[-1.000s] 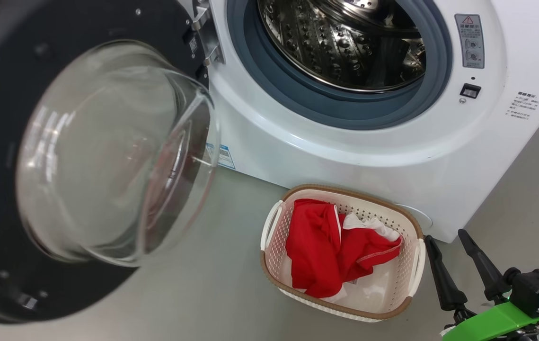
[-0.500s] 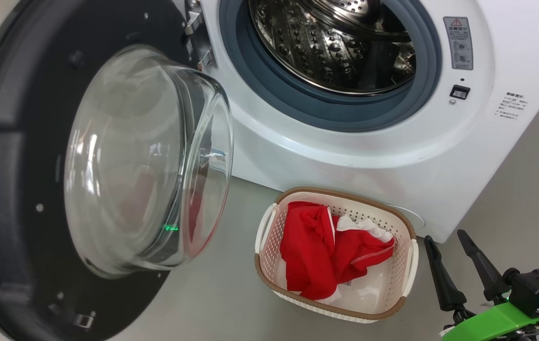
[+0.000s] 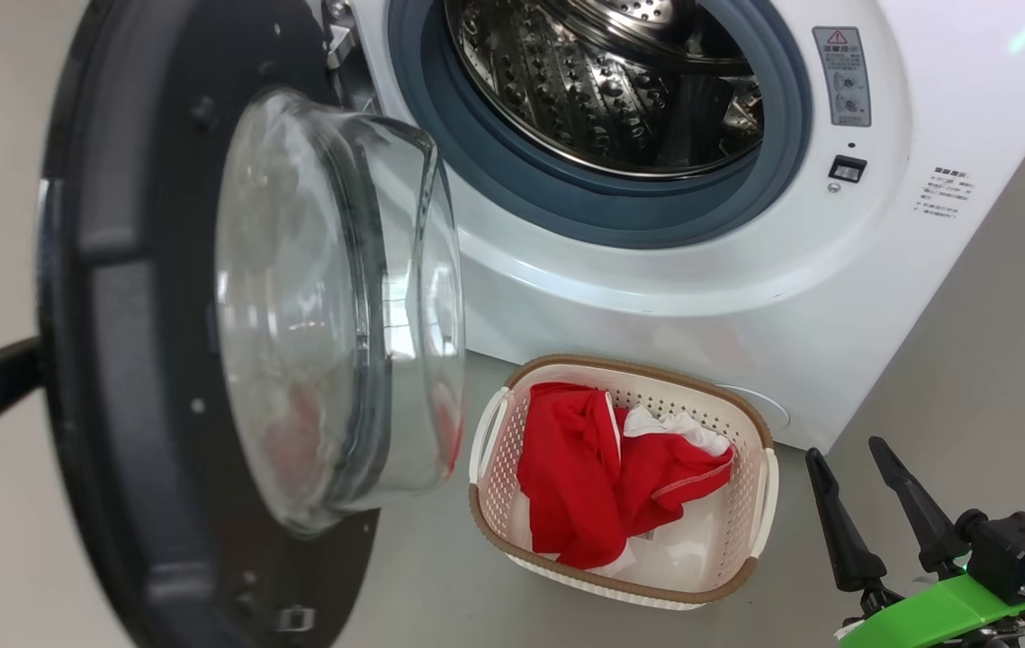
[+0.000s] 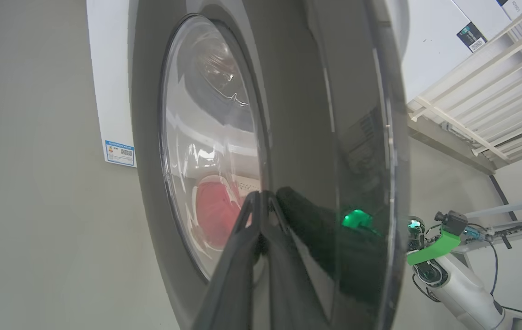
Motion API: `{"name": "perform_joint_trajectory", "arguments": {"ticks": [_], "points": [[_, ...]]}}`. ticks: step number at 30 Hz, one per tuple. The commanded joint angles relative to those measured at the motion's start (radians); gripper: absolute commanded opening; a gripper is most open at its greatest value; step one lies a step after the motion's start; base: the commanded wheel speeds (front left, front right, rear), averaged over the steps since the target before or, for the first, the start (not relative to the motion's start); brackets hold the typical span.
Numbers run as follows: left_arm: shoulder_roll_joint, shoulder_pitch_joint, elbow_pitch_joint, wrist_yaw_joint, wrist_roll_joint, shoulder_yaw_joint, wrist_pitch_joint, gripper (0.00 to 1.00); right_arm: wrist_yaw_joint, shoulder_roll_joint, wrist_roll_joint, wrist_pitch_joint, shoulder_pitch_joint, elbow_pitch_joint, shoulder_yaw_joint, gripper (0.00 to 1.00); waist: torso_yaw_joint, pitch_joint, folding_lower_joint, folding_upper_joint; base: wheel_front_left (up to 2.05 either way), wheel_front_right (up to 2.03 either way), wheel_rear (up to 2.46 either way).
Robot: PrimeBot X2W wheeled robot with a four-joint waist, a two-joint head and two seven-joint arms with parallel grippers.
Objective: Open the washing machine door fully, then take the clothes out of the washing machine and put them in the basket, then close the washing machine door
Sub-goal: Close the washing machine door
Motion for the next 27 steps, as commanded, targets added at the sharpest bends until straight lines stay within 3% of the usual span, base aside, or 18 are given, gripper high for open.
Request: {"name": "perform_joint_trajectory", "arguments": {"ticks": [1, 27], "points": [[0.054, -0.014, -0.056, -0.007, -0.020, 0.015, -0.011, 0.00, 0.006, -0.006, -0.005, -0.006, 0.002, -0.022, 0.021, 1.00, -0.004, -0.001, 0.0000, -0.0001, 0.00, 0.00, 0.00], [0.070, -0.087, -0.168, -0.007, -0.027, -0.196, -0.257, 0.00, 0.006, -0.001, -0.007, -0.006, -0.005, -0.022, 0.017, 1.00, -0.028, 0.005, 0.0000, -0.0001, 0.00, 0.00, 0.00]]}}
